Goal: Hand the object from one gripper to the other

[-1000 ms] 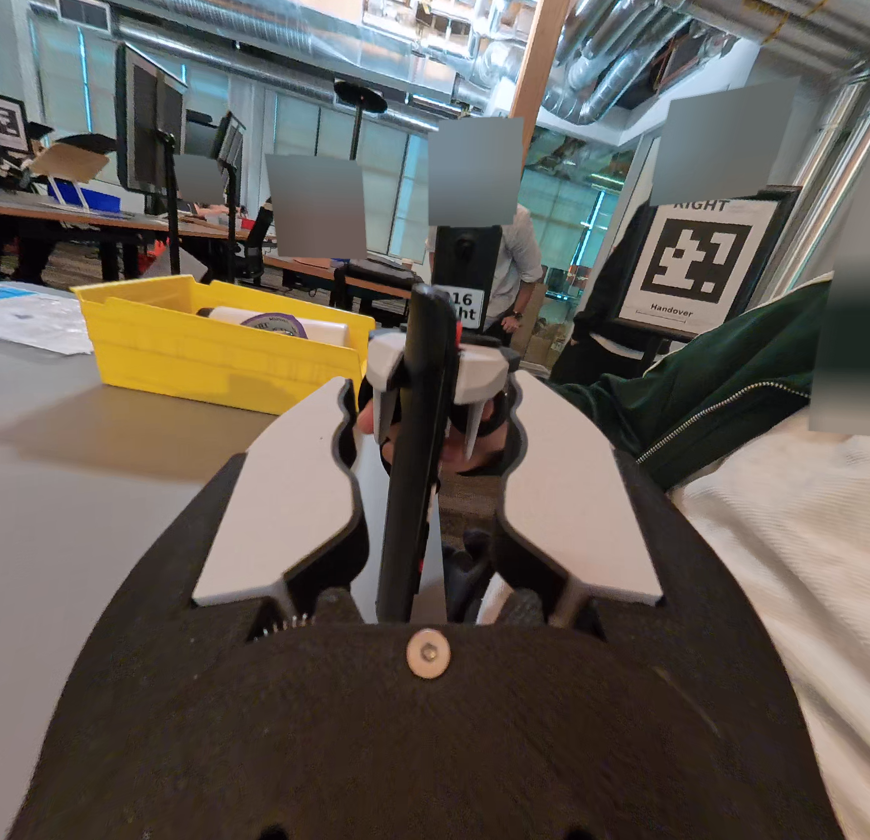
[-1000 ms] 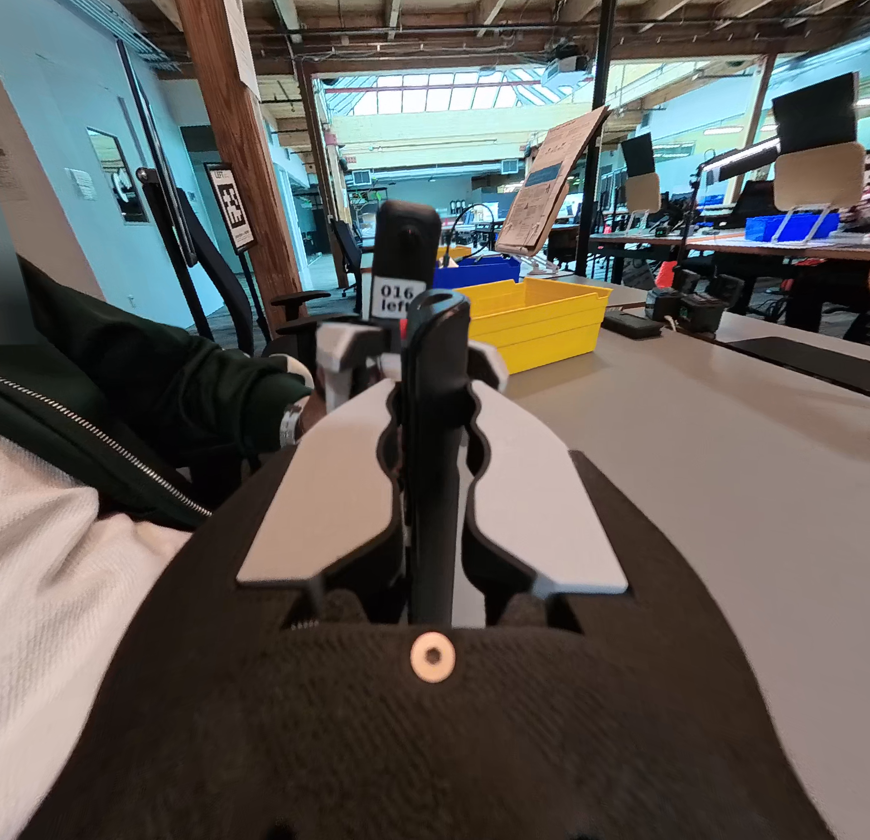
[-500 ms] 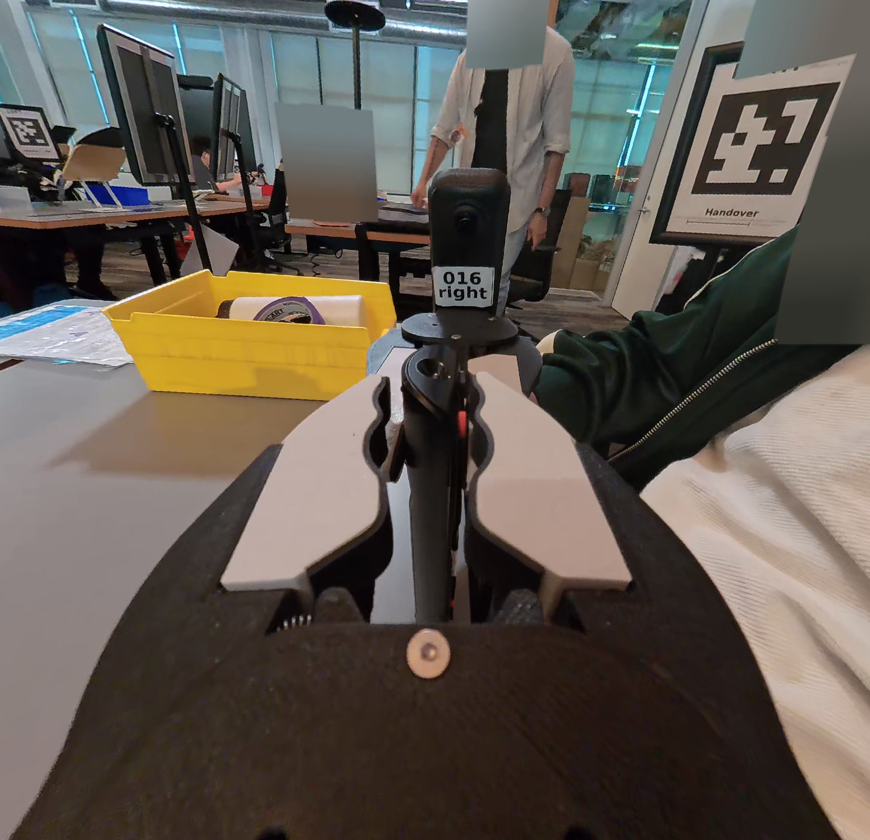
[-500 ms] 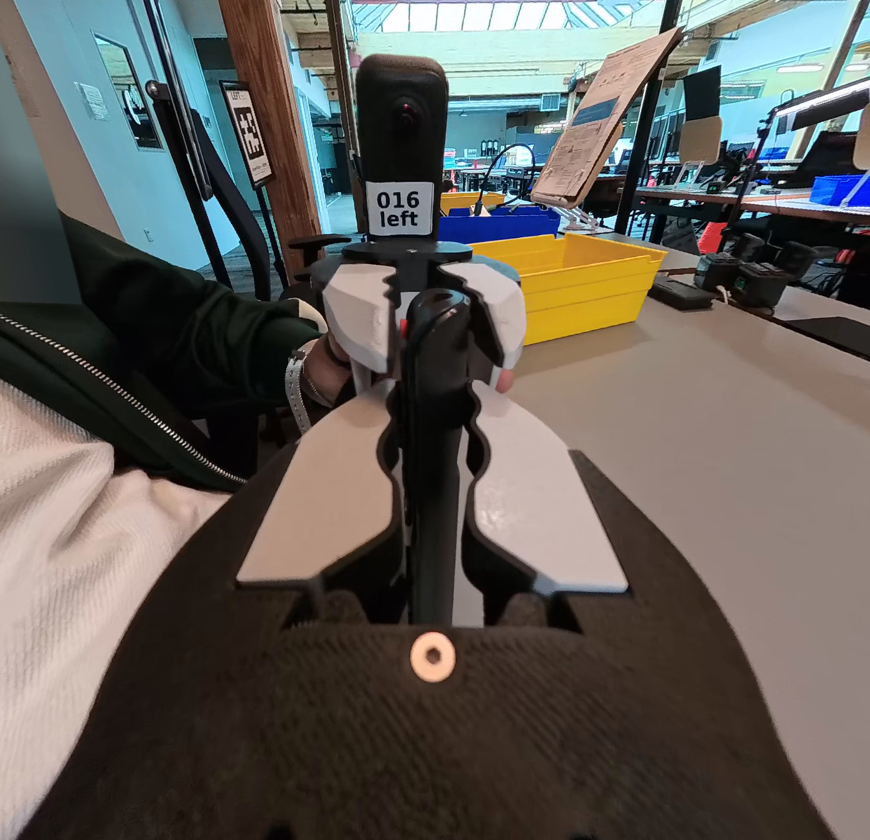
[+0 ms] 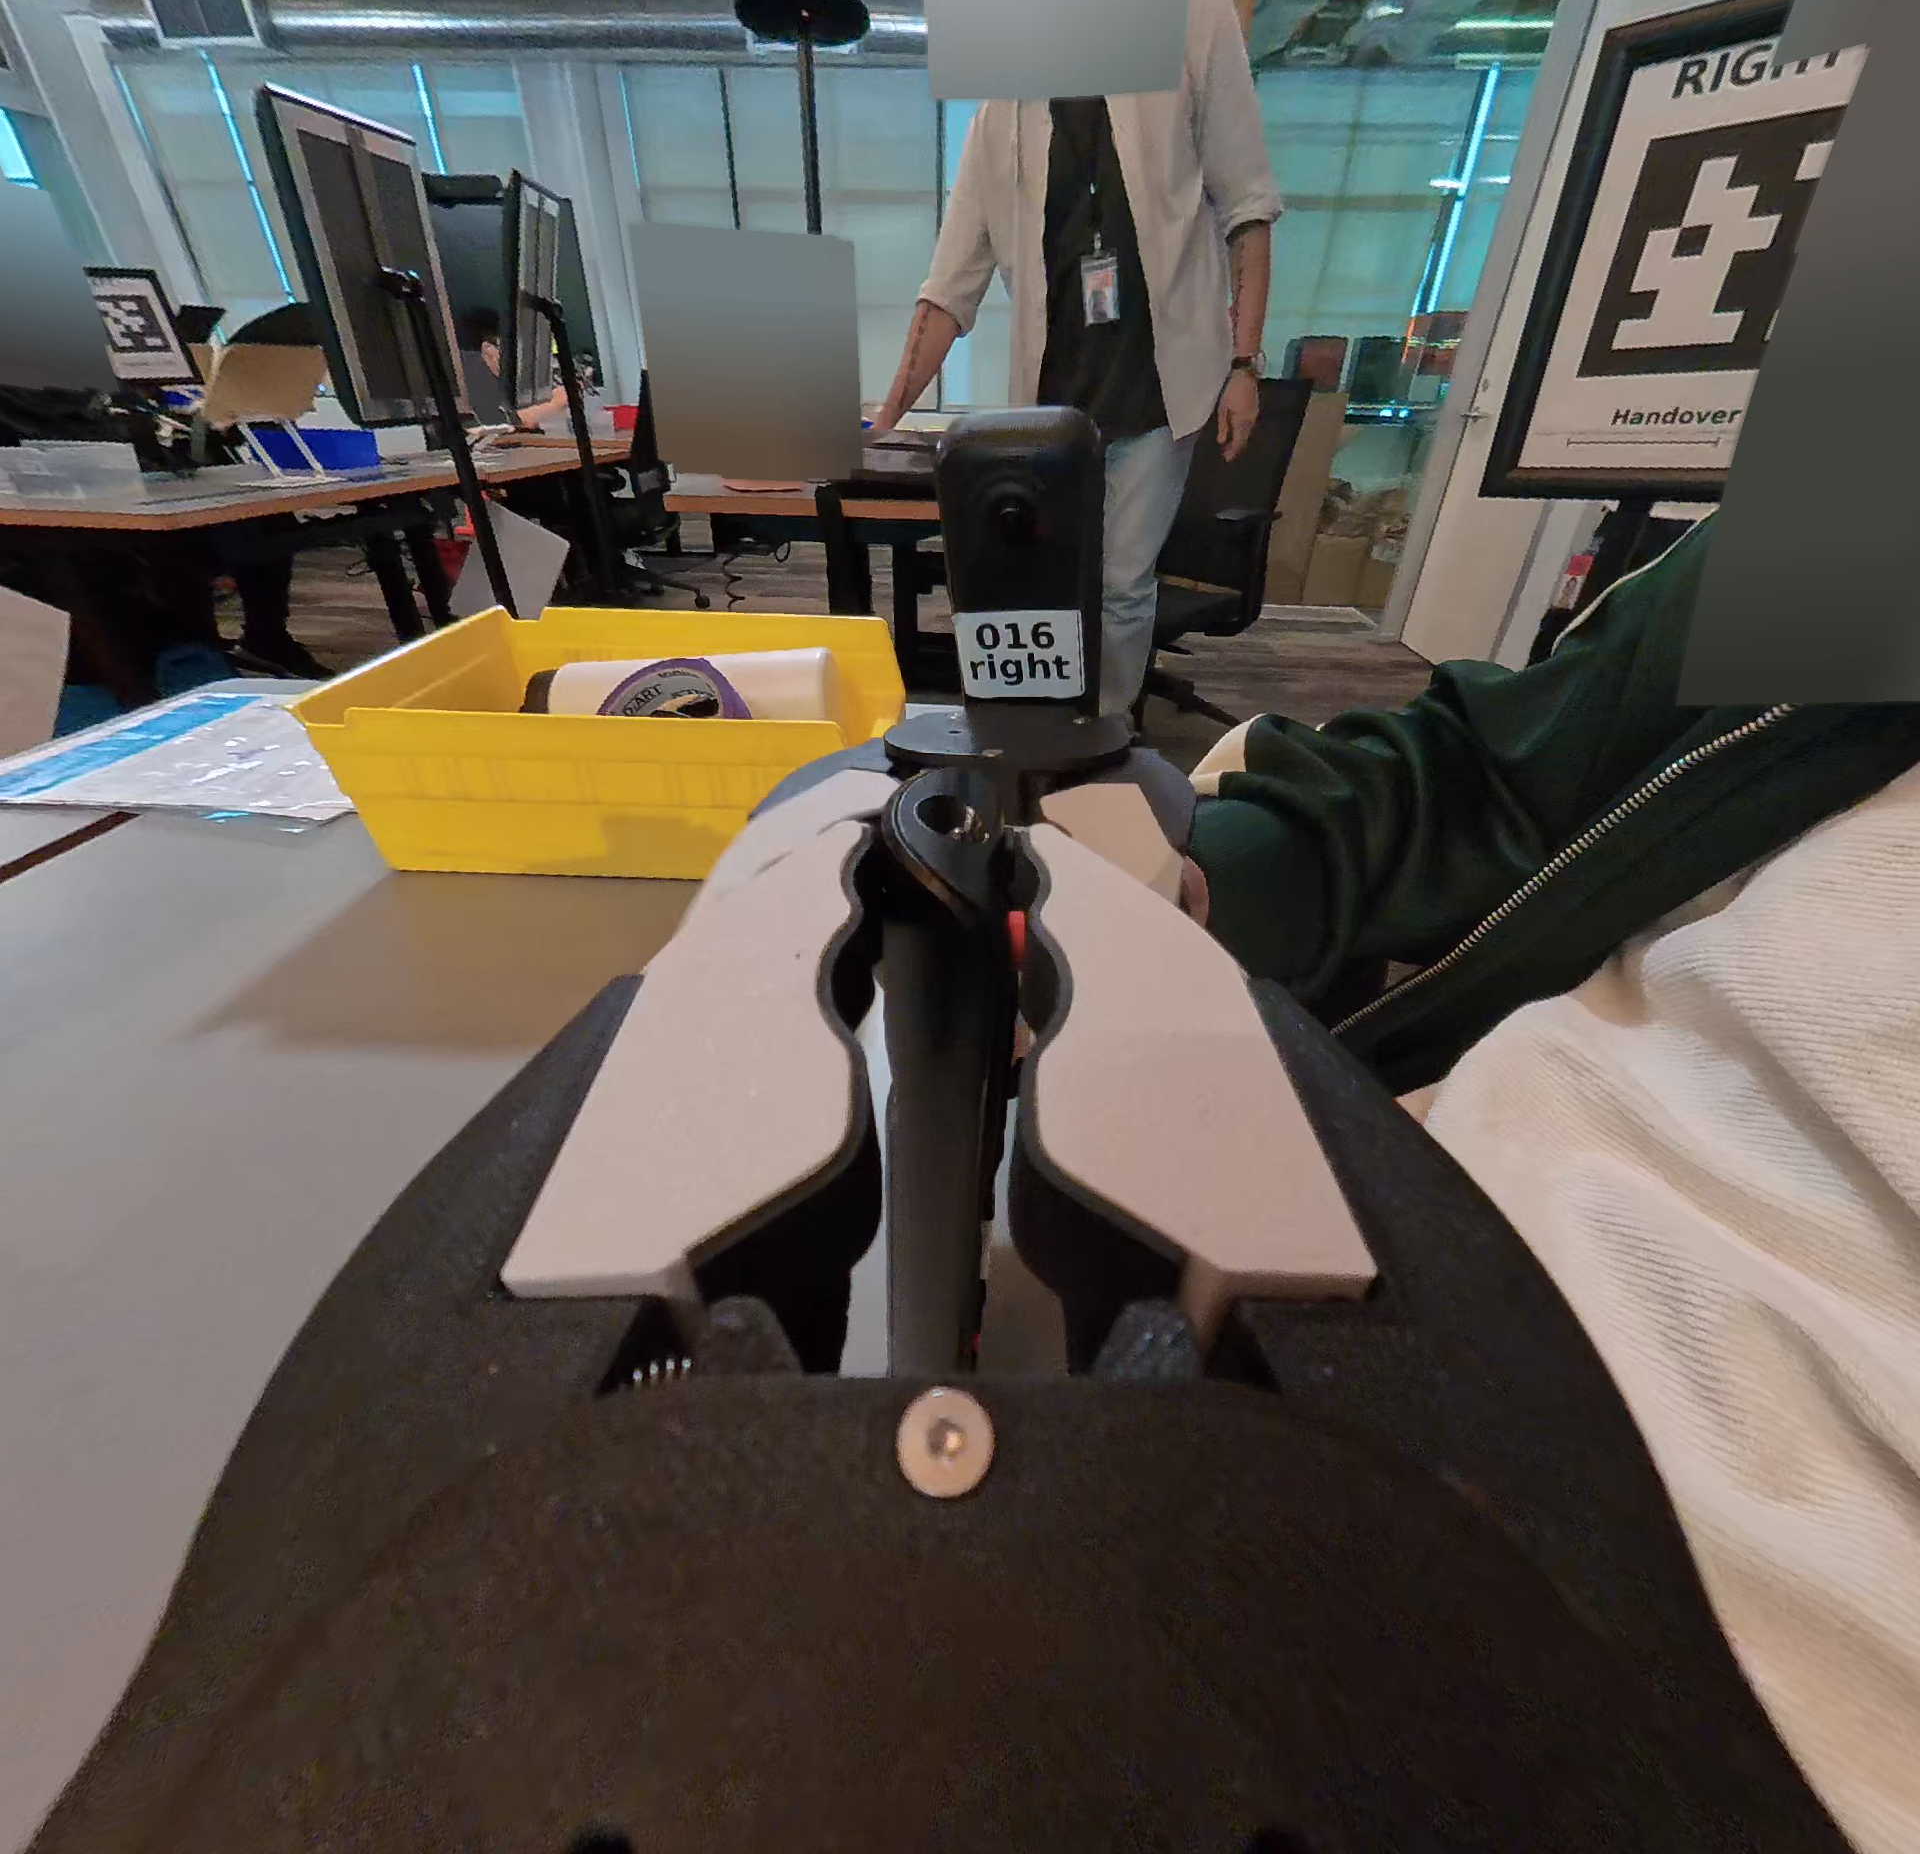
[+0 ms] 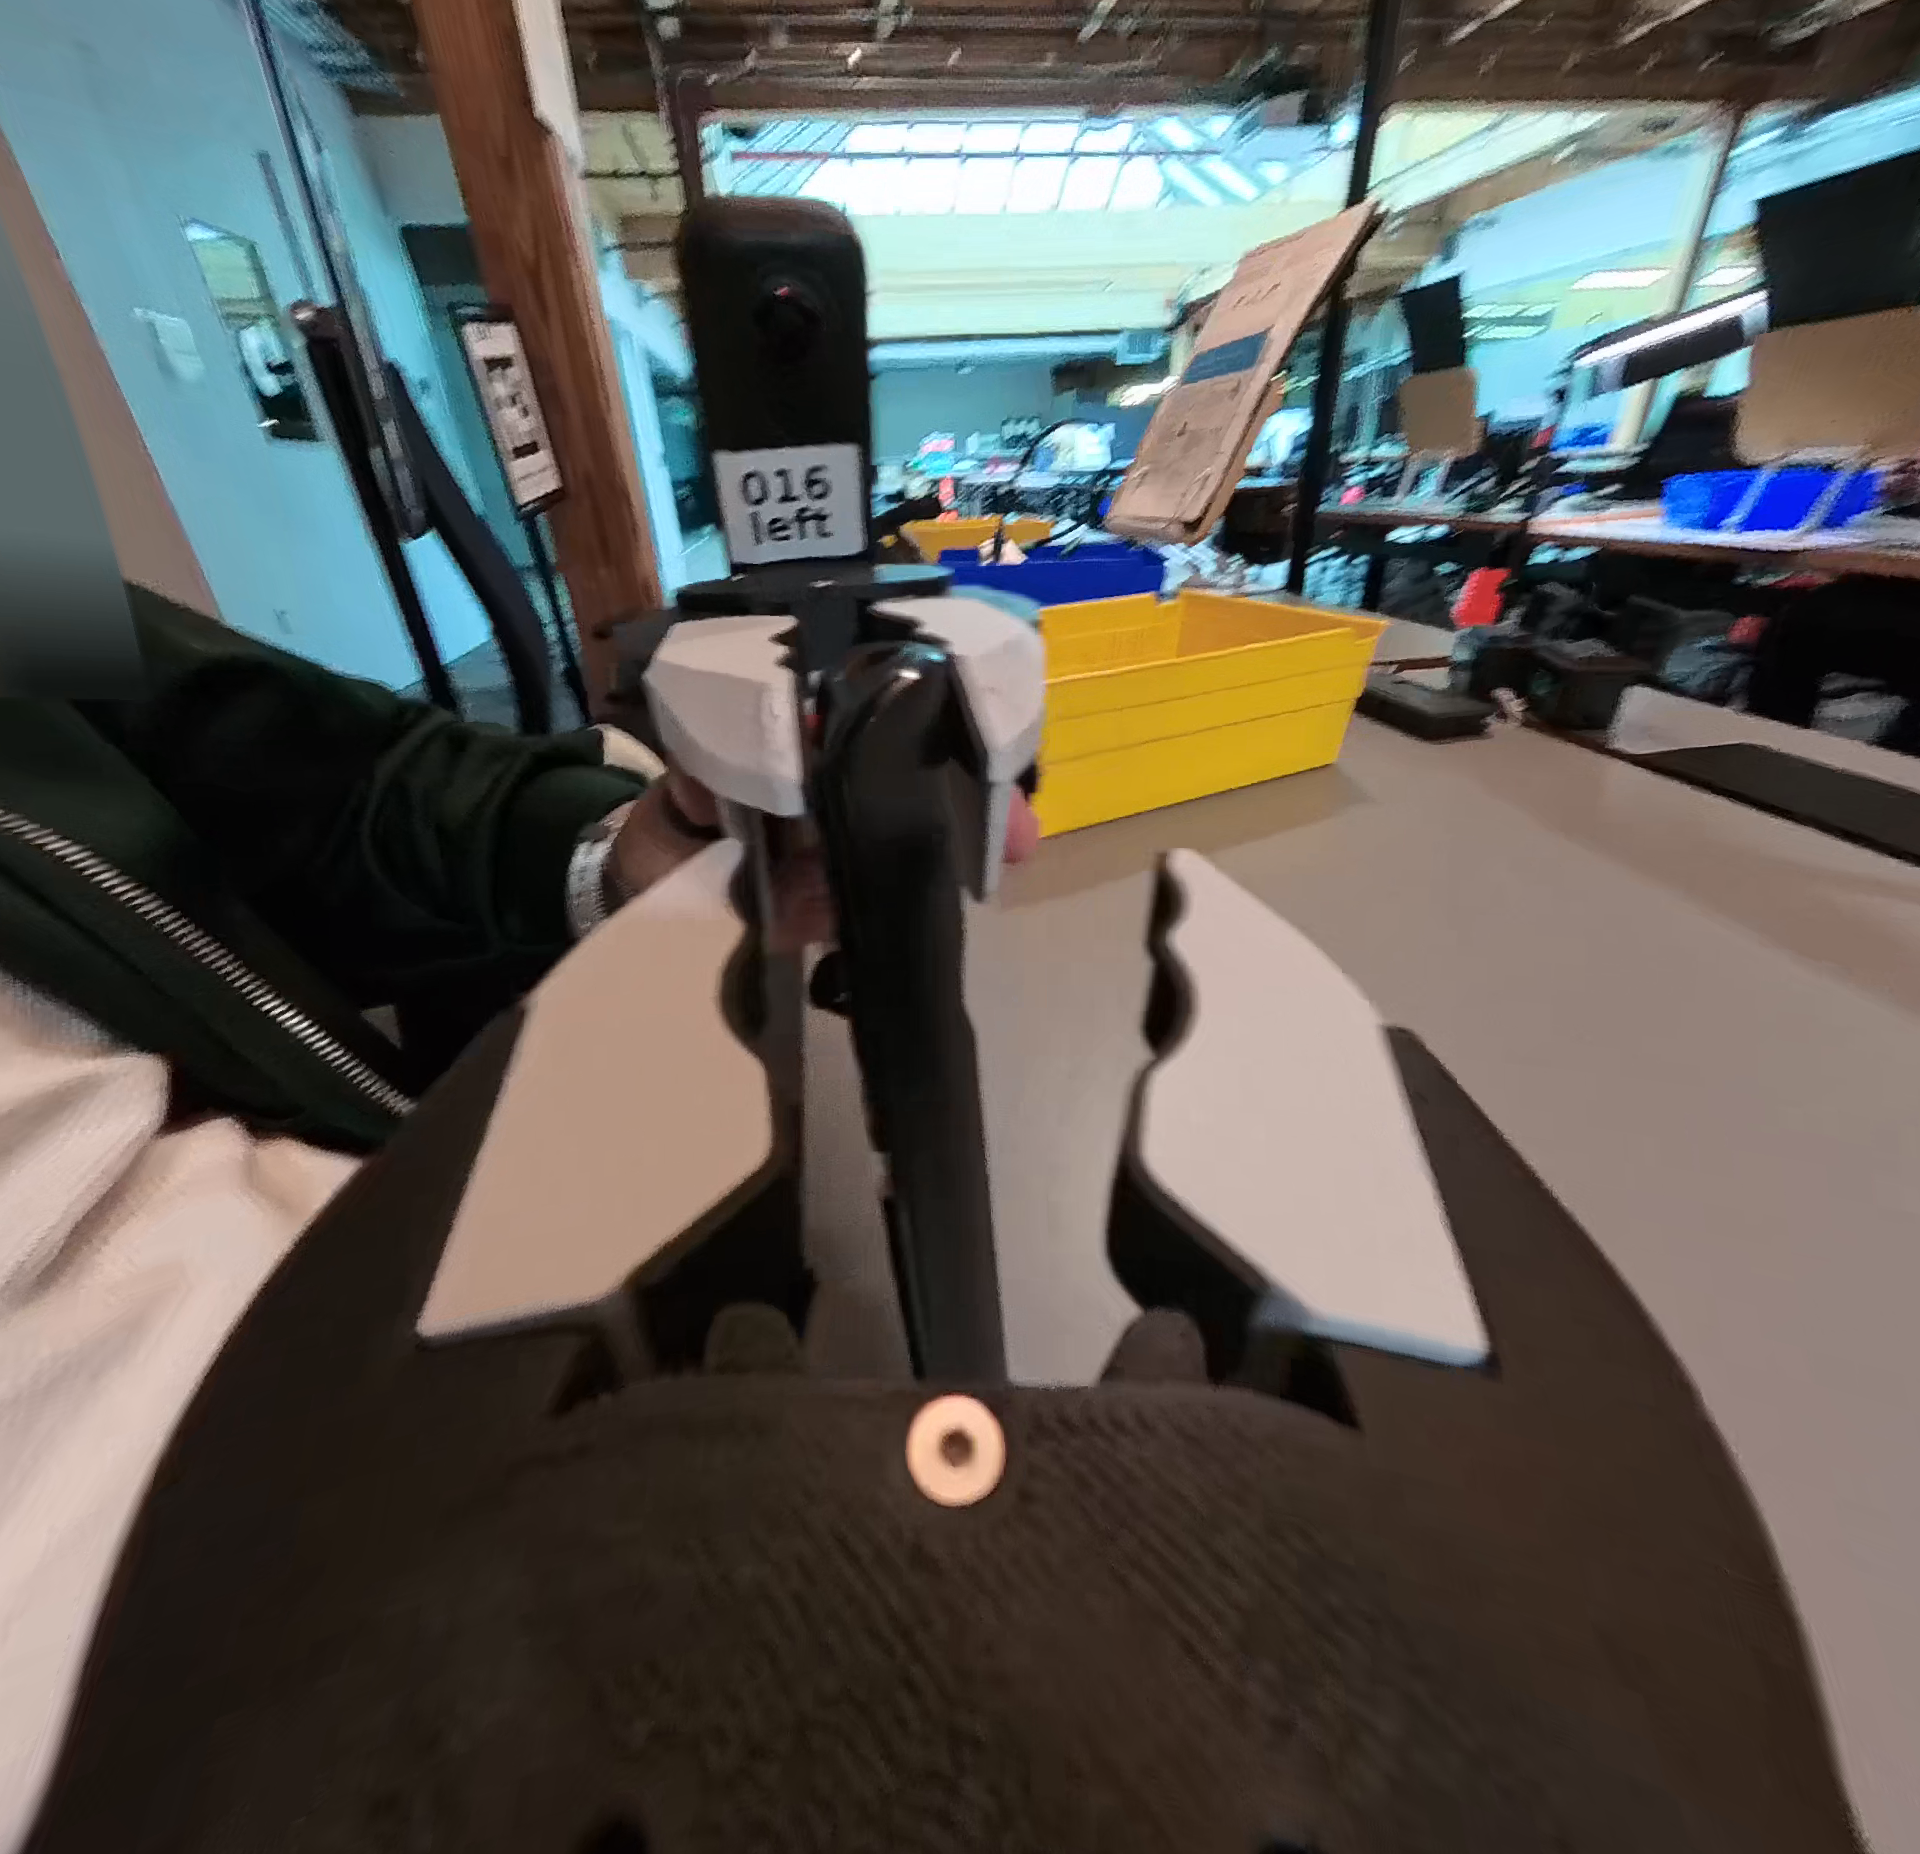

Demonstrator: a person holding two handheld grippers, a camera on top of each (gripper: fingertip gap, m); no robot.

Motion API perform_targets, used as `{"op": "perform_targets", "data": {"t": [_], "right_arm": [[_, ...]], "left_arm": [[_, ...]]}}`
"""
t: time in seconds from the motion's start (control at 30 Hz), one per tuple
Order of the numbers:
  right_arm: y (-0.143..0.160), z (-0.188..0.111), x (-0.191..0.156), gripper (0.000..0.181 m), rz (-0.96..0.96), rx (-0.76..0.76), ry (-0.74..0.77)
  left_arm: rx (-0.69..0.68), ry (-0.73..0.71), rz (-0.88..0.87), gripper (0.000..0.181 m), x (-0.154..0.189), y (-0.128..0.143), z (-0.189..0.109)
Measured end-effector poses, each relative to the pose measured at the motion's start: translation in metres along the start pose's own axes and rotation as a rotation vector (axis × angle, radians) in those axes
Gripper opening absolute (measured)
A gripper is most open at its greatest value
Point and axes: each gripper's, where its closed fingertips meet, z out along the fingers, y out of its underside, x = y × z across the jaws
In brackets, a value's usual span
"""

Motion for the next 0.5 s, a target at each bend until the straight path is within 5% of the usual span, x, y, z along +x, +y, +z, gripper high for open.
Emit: {"op": "perform_targets", "data": {"t": [0.17,0.5], "right_arm": [[-0.010,-0.018,0.038,0.111,-0.054,0.078,0.183],[0.012,-0.013,0.042,0.122,-0.018,-0.007,0.150]], "left_arm": [[0.012,-0.020,-0.007,0.025,-0.008,-0.006,-0.007],[0.040,-0.047,-0.057,0.024,-0.020,-0.012,-0.018]]}}
